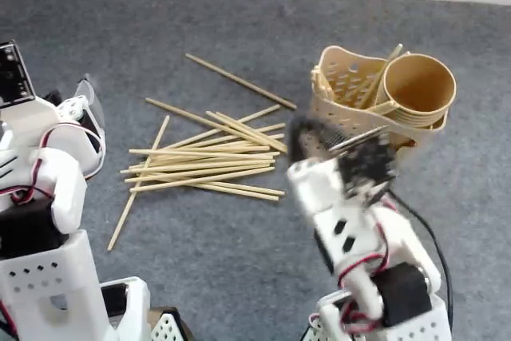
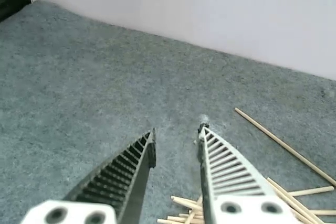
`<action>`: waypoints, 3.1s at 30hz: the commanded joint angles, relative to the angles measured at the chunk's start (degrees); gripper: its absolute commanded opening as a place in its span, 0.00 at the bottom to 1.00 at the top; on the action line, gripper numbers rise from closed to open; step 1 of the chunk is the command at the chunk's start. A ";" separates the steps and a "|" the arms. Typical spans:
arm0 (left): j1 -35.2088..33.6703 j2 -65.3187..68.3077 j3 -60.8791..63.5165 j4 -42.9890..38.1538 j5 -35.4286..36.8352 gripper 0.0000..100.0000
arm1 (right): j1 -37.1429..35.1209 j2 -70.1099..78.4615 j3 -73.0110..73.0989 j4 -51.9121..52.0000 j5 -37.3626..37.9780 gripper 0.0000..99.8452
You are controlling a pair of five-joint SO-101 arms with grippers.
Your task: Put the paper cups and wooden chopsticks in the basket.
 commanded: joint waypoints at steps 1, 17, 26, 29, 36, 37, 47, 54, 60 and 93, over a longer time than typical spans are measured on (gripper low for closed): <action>1.01 -1.01 -0.31 -1.23 -0.44 0.14 | -8.66 -0.92 -5.32 9.19 1.05 0.03; 13.67 -0.48 -0.31 -0.79 -11.69 0.14 | -11.91 -1.01 33.89 -11.82 1.93 0.03; 16.75 4.35 -3.74 3.16 -18.20 0.08 | -18.51 -0.75 42.68 -12.53 9.41 0.01; 16.84 11.12 -8.57 7.82 -19.87 0.09 | -18.33 -0.92 42.51 -5.85 11.52 0.01; 16.92 29.76 -17.01 12.66 -24.70 0.10 | -12.97 -1.01 42.51 5.58 11.43 0.01; 16.92 32.13 -17.63 12.66 -25.76 0.10 | -10.51 -1.01 42.51 5.93 11.43 0.01; 22.99 47.25 -20.18 14.42 -35.87 0.11 | 8.13 -1.01 42.77 9.63 11.52 0.01; 30.29 52.09 -19.65 14.42 -36.84 0.11 | 19.56 -1.01 42.95 9.54 11.52 0.01; 35.03 59.12 -20.18 14.33 -36.92 0.11 | 30.02 -1.01 43.82 9.36 11.43 0.01; 42.42 60.79 -6.29 2.73 -43.08 0.15 | 35.38 -1.10 46.46 5.14 11.43 0.01</action>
